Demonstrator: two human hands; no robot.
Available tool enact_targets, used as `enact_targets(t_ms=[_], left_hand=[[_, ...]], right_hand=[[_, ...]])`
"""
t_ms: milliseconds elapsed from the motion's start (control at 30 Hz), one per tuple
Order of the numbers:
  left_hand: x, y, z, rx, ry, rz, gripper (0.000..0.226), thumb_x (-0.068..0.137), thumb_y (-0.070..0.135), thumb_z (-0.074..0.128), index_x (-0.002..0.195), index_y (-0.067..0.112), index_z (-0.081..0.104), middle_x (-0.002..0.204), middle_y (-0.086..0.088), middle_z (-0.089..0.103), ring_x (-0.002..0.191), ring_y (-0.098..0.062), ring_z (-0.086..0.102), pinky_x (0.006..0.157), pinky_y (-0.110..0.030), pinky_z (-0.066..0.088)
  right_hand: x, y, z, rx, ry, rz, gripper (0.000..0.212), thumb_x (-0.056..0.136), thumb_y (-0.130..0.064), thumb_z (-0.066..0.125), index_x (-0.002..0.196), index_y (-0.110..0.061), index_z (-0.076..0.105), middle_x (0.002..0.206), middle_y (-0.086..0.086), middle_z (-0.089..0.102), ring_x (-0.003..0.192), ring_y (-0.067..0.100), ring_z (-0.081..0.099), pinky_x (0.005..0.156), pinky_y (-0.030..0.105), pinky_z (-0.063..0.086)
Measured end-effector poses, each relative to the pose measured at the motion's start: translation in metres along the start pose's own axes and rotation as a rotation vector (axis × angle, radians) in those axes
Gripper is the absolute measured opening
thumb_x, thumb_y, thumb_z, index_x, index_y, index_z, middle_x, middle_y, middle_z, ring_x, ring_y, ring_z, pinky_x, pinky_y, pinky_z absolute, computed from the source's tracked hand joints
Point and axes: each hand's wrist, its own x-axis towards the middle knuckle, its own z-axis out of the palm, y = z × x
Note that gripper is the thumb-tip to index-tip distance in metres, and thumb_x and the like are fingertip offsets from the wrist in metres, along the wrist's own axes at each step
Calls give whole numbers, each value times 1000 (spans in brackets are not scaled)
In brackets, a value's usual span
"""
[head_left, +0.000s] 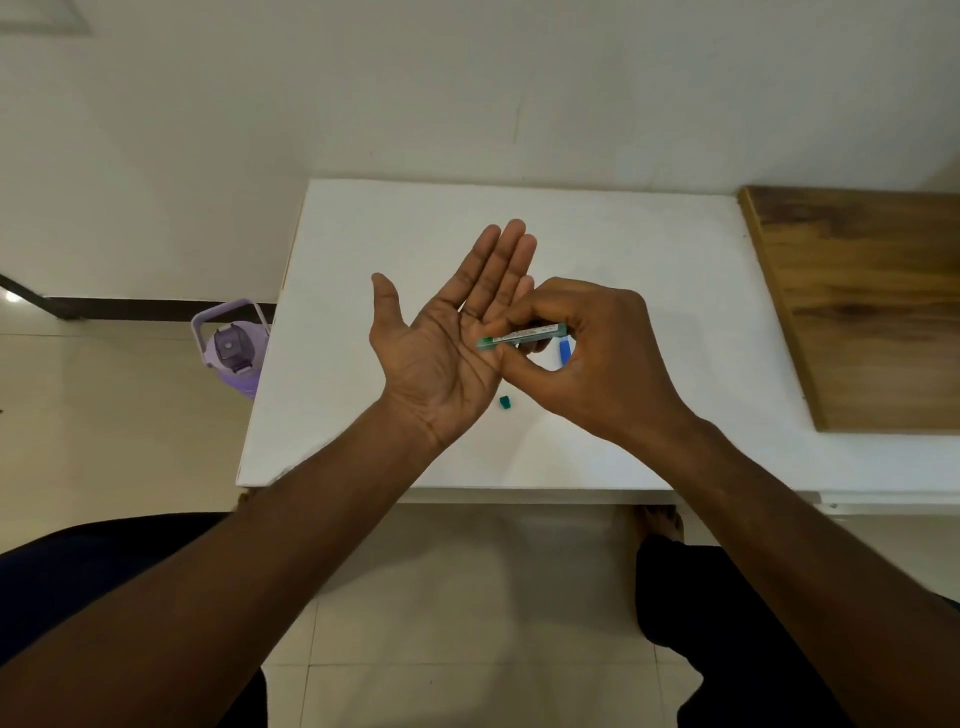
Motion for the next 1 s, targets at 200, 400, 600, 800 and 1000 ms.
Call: enact_targets(t_ms=[200, 400, 600, 800, 1000], left_hand=[[3, 0, -4, 47, 2, 7, 105, 97, 83, 18, 161, 1, 35, 165, -17, 42, 149, -30, 46, 131, -43, 22], [1, -4, -7, 75, -3, 5, 104, 97, 83, 16, 156, 0, 42, 158, -17, 48, 144, -25, 49, 112, -45, 50], [1, -1, -7, 80, -8, -2, 105, 97, 83, 15, 158, 1, 39, 159, -15, 48, 145, -25, 48, 119, -46, 41], [1, 1, -5, 70, 2, 14, 107, 96, 84, 18, 160, 0, 38, 159, -17, 48, 147, -27, 47, 120, -45, 41], [1, 6, -3, 78, 2, 14, 106, 95, 85, 23, 156, 0, 43, 159, -19, 50, 149, -30, 47, 122, -45, 40]], right_hand=[[2, 1, -5, -34, -28, -55, 19, 86, -34, 80, 97, -18, 82, 88, -15, 72, 76, 10, 69, 77, 22, 58], [2, 2, -3, -69, -43, -80, 18, 86, -29, 84, 99, -17, 83, 92, -5, 78, 75, 7, 67, 76, 19, 58], [2, 3, -4, -57, -48, -76, 18, 86, -31, 82, 100, -19, 82, 91, -16, 71, 75, 2, 67, 76, 13, 56], [2, 7, -2, -78, -55, -57, 22, 87, -32, 81, 103, -17, 81, 92, -18, 68, 73, 4, 66, 81, 6, 52], [1, 6, 1, -20, -29, 12, 19, 89, -30, 81, 105, -22, 82, 95, -19, 71, 83, 3, 70, 83, 18, 57]])
